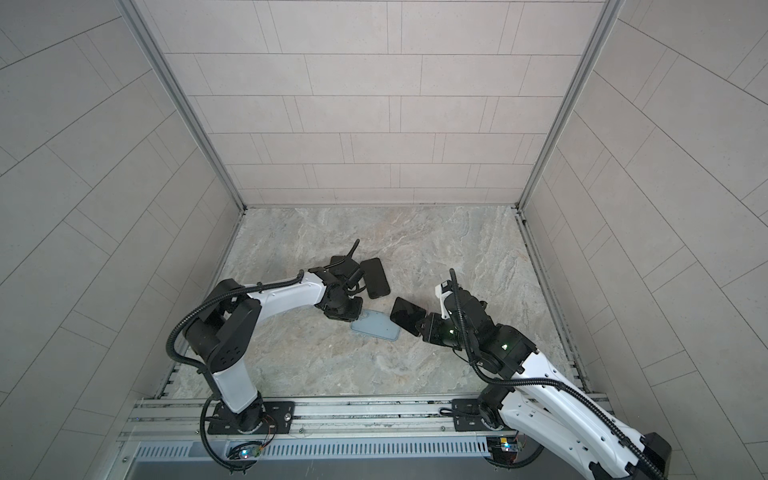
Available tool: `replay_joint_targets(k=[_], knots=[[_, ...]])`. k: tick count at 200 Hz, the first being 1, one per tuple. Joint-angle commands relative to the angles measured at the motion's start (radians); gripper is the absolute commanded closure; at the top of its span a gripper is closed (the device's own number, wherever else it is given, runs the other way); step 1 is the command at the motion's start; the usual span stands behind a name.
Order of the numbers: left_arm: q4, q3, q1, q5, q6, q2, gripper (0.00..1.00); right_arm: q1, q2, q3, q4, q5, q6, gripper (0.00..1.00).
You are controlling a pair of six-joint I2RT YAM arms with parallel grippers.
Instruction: Put the phone into the phone case
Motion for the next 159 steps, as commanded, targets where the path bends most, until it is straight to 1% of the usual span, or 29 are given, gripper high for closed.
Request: replay_joint_targets(k=[1,6,21,35,48,61,78,88,101,117,133,159], knots=[[0.007,-0.009,0.002,0.005,-0.010,-0.057,0.70,-0.003,0.046,-0.001,0.092,-0.103,0.001,1.00],[0.009,-0.017,0.001,0.007,-0.013,-0.070,0.64,-0.003,0.059,0.002,0.097,-0.124,-0.003,1.00],[0.020,-0.045,0.002,0.012,-0.022,-0.128,0.54,-0.004,0.089,0.013,0.116,-0.175,-0.011,1.00],[0.058,-0.088,0.002,0.031,-0.035,-0.194,0.51,-0.003,0.114,0.015,0.151,-0.223,-0.009,1.00],[0.144,-0.160,0.013,0.075,-0.064,-0.268,0.49,-0.005,0.149,0.016,0.191,-0.266,0.003,1.00],[0.277,-0.262,0.047,0.139,-0.130,-0.333,0.48,-0.009,0.186,0.016,0.230,-0.305,0.015,1.00],[0.545,-0.424,0.113,0.262,-0.230,-0.398,0.47,-0.031,0.232,0.027,0.261,-0.339,0.021,1.00],[0.694,-0.516,0.149,0.296,-0.301,-0.423,0.47,-0.045,0.256,0.036,0.265,-0.352,0.012,1.00],[0.823,-0.600,0.193,0.346,-0.360,-0.437,0.47,-0.066,0.291,0.052,0.260,-0.370,-0.009,1.00],[0.886,-0.645,0.223,0.378,-0.384,-0.448,0.47,-0.089,0.349,0.065,0.277,-0.401,-0.023,1.00],[0.918,-0.661,0.230,0.404,-0.387,-0.441,0.46,-0.103,0.403,0.068,0.320,-0.430,-0.017,1.00],[1.022,-0.692,0.239,0.433,-0.413,-0.402,0.45,-0.125,0.487,0.070,0.378,-0.467,-0.009,1.00]])
